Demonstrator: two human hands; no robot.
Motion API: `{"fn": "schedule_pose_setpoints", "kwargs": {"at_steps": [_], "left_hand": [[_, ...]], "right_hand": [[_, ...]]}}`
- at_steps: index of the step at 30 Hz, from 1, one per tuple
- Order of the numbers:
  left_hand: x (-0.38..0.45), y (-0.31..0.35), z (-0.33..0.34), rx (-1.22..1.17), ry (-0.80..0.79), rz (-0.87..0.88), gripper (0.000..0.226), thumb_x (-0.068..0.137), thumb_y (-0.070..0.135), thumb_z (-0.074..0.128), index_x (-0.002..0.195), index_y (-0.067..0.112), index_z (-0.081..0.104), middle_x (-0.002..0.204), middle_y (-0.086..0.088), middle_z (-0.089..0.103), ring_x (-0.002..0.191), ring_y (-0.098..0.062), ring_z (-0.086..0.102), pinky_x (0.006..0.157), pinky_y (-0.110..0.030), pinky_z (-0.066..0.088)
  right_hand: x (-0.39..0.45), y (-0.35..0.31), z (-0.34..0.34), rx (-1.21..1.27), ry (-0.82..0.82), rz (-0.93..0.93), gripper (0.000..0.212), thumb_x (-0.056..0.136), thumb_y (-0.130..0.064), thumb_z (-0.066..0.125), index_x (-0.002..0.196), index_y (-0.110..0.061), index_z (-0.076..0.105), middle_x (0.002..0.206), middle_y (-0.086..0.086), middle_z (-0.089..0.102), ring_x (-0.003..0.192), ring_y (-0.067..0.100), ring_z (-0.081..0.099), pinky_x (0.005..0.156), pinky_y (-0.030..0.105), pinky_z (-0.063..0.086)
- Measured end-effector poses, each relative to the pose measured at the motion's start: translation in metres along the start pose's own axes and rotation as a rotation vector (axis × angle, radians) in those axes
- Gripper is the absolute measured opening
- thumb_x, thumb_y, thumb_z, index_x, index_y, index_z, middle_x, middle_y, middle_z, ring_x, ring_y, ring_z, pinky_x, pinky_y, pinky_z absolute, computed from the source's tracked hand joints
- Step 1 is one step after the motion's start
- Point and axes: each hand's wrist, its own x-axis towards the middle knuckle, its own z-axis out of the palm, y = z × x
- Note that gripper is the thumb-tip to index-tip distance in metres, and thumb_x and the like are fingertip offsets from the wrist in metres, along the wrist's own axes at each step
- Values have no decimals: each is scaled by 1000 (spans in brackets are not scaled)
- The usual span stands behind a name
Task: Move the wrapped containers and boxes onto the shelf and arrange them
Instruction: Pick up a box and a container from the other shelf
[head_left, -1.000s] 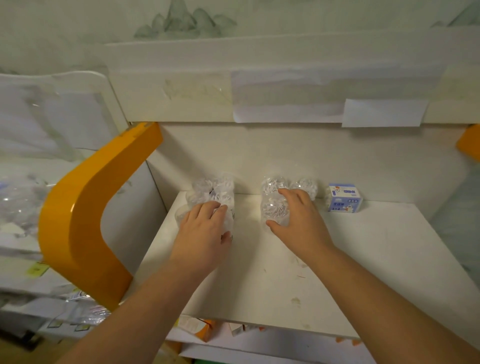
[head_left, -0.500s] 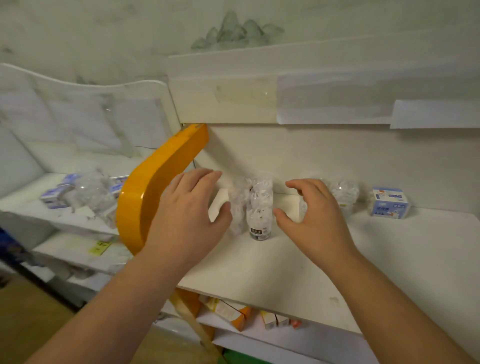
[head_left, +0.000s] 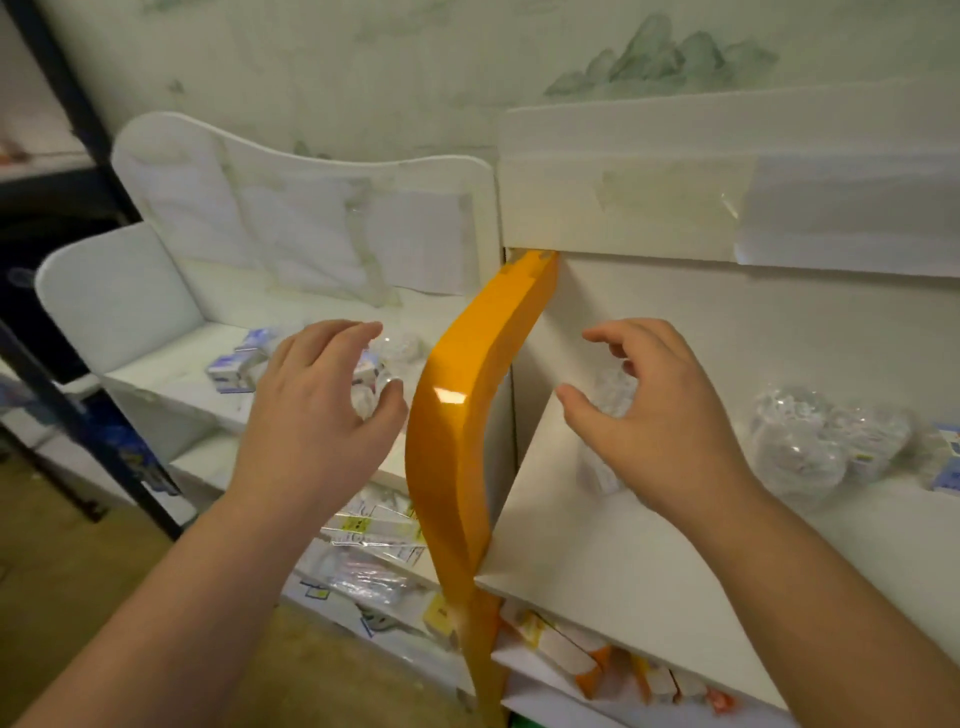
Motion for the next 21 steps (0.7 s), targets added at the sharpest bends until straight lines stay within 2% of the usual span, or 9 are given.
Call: {"fn": "schedule_pose_setpoints", "kwargs": {"at_steps": [3, 6, 13, 17, 21], "left_hand": [[14, -46, -3, 12, -3, -27, 50, 90, 34, 60, 137, 22, 51, 138, 2, 51, 128, -18, 39, 107, -39, 34], [32, -96, -4, 10, -18, -42, 50, 90, 34, 60, 138, 22, 51, 138, 2, 51, 127, -18, 40, 107, -36, 32], [76, -203, -2, -3, -51, -29, 50, 89, 33, 60, 137, 20, 52, 137, 3, 51, 127, -19, 42, 107, -35, 33], [85, -241, 6, -15, -94, -37, 50, 89, 33, 60, 136, 20, 53, 135, 2, 53, 125, -20, 44, 106, -36, 36], [85, -264, 8, 3, -120, -78, 49, 89, 34, 59, 136, 21, 52, 138, 2, 51, 127, -20, 42, 107, -37, 35]], "right_hand": [[20, -32, 31, -16, 20, -53, 45, 82, -39, 70, 124, -31, 55, 117, -17, 49, 110, 1, 48, 97, 27, 46], [42, -65, 69, -17, 57, -82, 45, 80, -35, 73, 123, -28, 58, 116, -13, 52, 109, 4, 52, 99, 31, 47], [86, -128, 162, -137, -9, -69, 45, 81, -45, 69, 123, -38, 55, 119, -19, 50, 110, 4, 51, 95, 28, 46], [97, -145, 208, -155, -64, -24, 45, 82, -45, 68, 123, -39, 53, 120, -19, 49, 111, 4, 50, 88, 22, 41], [101, -151, 243, -124, -109, -7, 43, 81, -40, 68, 122, -35, 56, 120, -15, 51, 115, 10, 50, 94, 27, 43]]}}
